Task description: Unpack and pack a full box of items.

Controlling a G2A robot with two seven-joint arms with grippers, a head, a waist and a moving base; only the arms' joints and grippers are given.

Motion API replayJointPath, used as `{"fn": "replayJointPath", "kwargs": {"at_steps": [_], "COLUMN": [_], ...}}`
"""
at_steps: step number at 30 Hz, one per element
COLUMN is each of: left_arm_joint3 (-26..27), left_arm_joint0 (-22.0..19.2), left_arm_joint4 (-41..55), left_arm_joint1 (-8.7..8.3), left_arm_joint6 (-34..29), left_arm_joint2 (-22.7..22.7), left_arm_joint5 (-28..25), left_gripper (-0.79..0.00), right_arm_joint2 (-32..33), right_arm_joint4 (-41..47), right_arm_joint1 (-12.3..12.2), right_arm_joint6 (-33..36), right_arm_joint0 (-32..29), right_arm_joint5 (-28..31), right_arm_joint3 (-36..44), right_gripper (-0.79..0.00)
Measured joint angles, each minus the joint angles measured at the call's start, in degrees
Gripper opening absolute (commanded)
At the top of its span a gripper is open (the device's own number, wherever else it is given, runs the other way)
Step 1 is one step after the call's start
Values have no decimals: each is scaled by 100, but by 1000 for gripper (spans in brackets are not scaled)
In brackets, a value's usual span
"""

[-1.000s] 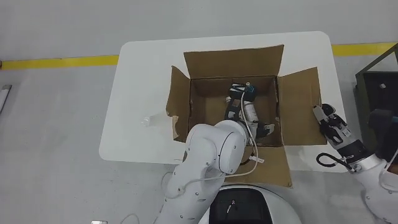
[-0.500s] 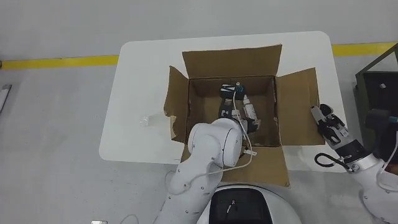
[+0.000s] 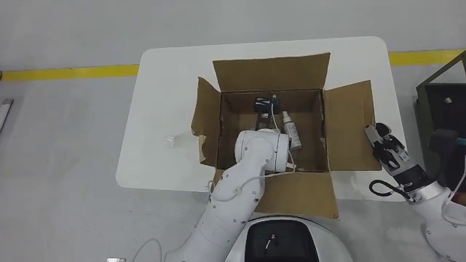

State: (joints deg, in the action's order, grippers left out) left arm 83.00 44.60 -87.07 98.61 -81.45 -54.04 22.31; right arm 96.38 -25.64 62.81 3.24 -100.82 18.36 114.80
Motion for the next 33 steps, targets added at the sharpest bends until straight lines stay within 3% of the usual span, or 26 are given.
{"fn": "replayJointPath", "kwargs": {"at_steps": [14, 26, 29, 31, 33], "left_arm_joint3": [-1128, -1721, -1806, -1840, -1866], "left_arm_joint0": [-534, -734, -753, -755, -751], "left_arm_joint4": [-46, -103, -133, -133, -138], "left_arm_joint1": [187, 319, 345, 358, 369], "left_arm_joint6": [-25, -8, 11, 24, 37], "left_arm_joint2": [103, 138, 133, 111, 87], "left_arm_joint5": [-7, 21, 47, 70, 68], "left_gripper": [0, -18, -132, -323, -594], "right_arm_joint2": [-21, 2, 6, 10, 13], "right_arm_joint4": [-38, -46, -57, -58, -61], "right_arm_joint1": [42, 73, 80, 85, 90], "right_arm_joint6": [88, 146, 162, 168, 172], "right_arm_joint0": [38, 35, 36, 37, 37], "right_arm_joint5": [35, 62, 73, 80, 86], "right_arm_joint3": [-19, -45, -45, -48, -50], "right_gripper": [-785, -785, -785, -785, -785]}}
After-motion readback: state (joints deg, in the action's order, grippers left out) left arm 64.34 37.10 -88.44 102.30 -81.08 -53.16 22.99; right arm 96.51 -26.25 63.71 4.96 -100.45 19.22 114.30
